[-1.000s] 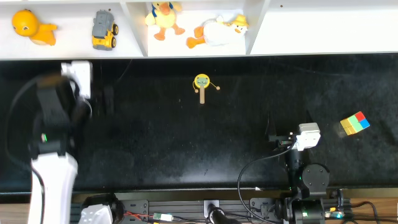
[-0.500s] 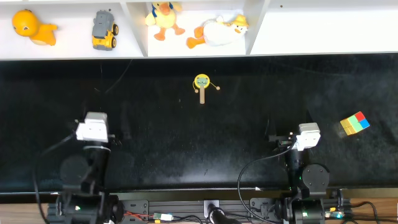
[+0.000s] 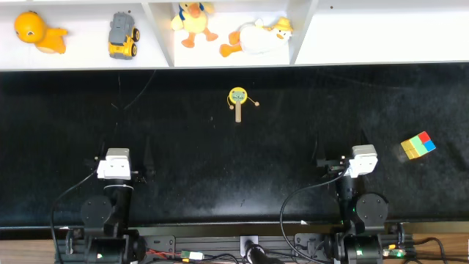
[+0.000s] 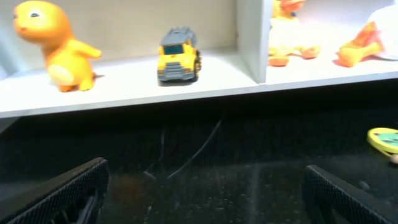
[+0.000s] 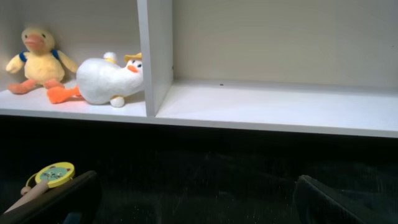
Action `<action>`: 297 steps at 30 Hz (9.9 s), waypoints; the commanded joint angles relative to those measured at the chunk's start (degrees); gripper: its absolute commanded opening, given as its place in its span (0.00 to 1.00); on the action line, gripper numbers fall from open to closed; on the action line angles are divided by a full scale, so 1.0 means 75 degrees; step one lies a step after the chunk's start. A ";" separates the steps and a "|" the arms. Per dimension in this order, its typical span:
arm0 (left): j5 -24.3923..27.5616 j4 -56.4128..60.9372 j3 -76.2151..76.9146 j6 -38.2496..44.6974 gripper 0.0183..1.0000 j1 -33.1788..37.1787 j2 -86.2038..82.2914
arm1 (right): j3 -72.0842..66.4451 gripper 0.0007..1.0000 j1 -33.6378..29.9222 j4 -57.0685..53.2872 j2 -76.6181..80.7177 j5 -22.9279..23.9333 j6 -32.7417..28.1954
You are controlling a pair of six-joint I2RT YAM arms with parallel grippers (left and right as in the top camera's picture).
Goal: Store Toys
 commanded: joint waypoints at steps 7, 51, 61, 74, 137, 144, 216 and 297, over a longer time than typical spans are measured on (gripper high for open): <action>-0.0087 -0.0035 -0.0006 0.0160 1.00 0.0216 -0.0090 | -0.0102 1.00 -0.0006 0.0038 -0.0073 0.0052 0.0006; -0.0087 -0.0032 -0.0006 0.0160 1.00 0.0216 -0.0090 | 0.0513 1.00 0.3972 0.3276 0.3133 0.6362 0.1807; -0.0087 -0.0032 -0.0006 0.0160 1.00 0.0216 -0.0090 | 0.2678 1.00 0.6624 0.3378 0.6927 0.7886 0.2264; -0.0087 -0.0032 -0.0006 0.0160 1.00 0.0216 -0.0090 | 0.5759 1.00 0.7166 -0.0309 1.0203 0.6044 0.4940; -0.0087 -0.0032 -0.0006 0.0160 1.00 0.0216 -0.0090 | 0.8501 1.00 0.5388 -0.4529 1.2945 0.2433 0.4943; -0.0087 -0.0032 -0.0006 0.0160 1.00 0.0216 -0.0090 | 0.8600 0.99 0.5324 -0.4517 1.3167 0.2433 0.4943; -0.0087 -0.0035 -0.0006 0.0160 1.00 0.0216 -0.0090 | 0.9882 0.04 0.5141 -0.4672 1.4536 0.2040 0.4572; -0.0087 -0.0032 -0.0006 0.0160 1.00 0.0216 -0.0090 | 1.1197 0.07 -0.0032 -0.3794 1.4137 0.0988 -0.0968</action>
